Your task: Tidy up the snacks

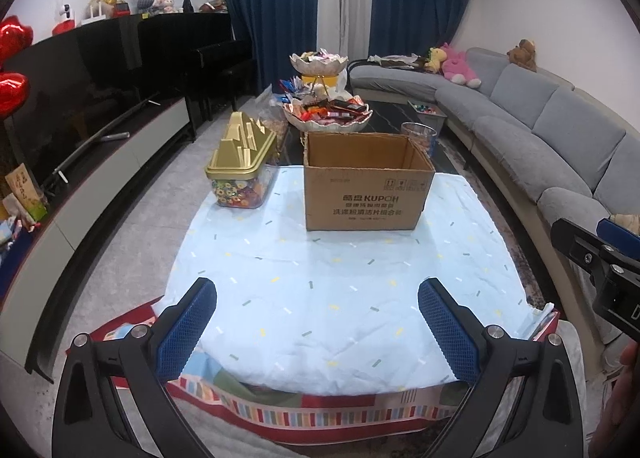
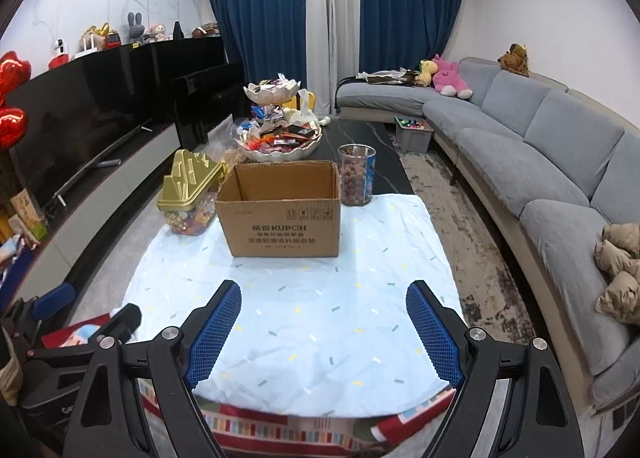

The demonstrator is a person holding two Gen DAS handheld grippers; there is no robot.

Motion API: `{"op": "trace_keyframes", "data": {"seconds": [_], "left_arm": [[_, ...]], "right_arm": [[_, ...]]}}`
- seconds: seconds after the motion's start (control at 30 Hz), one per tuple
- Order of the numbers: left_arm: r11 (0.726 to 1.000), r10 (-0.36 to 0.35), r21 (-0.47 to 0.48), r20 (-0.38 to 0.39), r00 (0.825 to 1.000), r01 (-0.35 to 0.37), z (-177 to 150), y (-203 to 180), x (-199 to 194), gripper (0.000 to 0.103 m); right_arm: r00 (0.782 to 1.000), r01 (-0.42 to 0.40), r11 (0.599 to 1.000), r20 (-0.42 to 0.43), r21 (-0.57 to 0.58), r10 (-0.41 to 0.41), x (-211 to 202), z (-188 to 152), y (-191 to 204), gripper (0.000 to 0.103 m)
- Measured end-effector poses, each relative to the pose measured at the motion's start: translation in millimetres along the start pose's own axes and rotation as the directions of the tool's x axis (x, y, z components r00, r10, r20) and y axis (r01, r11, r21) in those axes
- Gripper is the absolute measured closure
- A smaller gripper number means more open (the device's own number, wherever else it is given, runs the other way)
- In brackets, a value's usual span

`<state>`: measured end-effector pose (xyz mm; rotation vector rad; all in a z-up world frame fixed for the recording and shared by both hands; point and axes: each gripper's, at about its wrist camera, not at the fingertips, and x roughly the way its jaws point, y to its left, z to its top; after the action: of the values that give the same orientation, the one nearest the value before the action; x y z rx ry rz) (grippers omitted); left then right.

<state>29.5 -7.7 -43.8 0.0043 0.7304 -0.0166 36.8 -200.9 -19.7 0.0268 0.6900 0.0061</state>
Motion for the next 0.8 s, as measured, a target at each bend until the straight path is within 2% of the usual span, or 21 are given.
{"op": "trace_keyframes", "data": {"seconds": [0.33, 0.8], "left_arm": [[1.000, 0.015, -0.014, 0.023, 1.000, -0.014, -5, 4, -19, 0.000], [1.000, 0.026, -0.019, 0.039, 0.999, -0.025, -8, 5, -25, 0.000]], "right_arm": [[1.000, 0.006, 1.000, 0.005, 0.004, -0.006, -12, -6, -1, 0.017], [1.000, 0.008, 1.000, 0.009, 0.012, -0.008, -15, -8, -4, 0.017]]}}
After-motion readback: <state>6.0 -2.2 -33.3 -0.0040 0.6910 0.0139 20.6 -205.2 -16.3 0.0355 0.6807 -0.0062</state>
